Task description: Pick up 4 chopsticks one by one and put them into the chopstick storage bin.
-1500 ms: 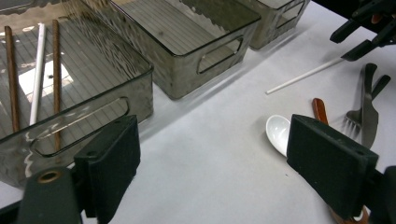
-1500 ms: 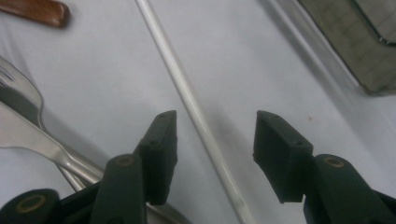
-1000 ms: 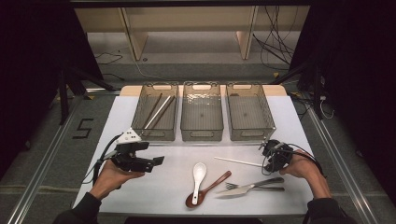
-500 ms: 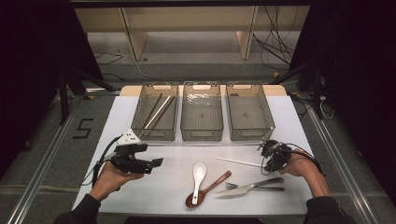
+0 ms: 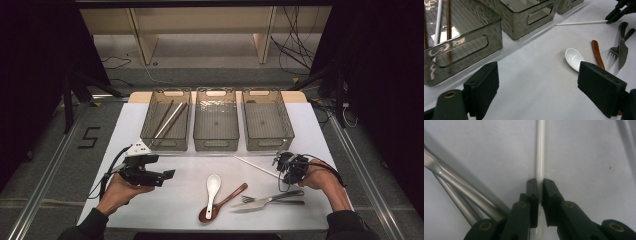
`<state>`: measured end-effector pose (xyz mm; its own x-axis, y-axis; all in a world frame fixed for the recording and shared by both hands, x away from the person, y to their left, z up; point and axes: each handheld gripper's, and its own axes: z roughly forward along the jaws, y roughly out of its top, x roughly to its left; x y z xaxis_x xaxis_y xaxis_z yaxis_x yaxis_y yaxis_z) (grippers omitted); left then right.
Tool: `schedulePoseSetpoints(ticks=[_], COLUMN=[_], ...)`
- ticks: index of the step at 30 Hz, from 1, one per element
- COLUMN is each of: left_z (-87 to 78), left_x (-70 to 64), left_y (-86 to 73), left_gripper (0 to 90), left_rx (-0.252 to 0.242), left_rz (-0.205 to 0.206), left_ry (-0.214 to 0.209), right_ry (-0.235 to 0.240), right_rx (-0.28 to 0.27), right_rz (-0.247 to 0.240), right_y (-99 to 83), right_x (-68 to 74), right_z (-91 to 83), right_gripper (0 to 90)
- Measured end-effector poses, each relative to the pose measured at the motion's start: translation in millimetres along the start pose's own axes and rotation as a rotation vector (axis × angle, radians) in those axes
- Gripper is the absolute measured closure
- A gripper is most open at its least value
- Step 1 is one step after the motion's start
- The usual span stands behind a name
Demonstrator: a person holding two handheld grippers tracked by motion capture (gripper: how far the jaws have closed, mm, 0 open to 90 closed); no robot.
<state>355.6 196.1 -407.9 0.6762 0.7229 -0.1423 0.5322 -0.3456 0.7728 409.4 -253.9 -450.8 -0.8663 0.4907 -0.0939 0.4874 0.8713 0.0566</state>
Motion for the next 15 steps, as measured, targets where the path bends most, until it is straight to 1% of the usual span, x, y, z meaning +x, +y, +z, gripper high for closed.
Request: schedulePoseSetpoints(ticks=[2,5,8,11,15], left_z=[0.3,0.1,-0.4,-1.2,-0.8], left_x=[-0.1,0.2,1.1,2.0,2.5], left_y=[-0.1,0.2,1.8,3.5,3.3], left_gripper=[16.7,16.7,16.7,16.6,16.7], left_rx=[0.000,0.000,-0.006,-0.019,-0.012], left_rz=[0.002,0.001,0.000,-0.010,-0.001], left_ry=[0.002,0.002,0.004,0.008,0.007], right_ry=[-0.006,-0.014,-0.011,-0.030,-0.037], right_rx=[0.002,-0.005,-0.028,-0.050,-0.076], right_rz=[-0.013,-0.015,-0.025,-0.036,-0.039], right_y=[0.3,-0.3,-0.6,0.3,1.4], right_x=[0.9,1.6,2.2,4.6,6.4], right_z=[-0.4,-1.4,-4.5,-7.6,-12.6], right_gripper=[84.6,84.7,84.7,84.8,84.8])
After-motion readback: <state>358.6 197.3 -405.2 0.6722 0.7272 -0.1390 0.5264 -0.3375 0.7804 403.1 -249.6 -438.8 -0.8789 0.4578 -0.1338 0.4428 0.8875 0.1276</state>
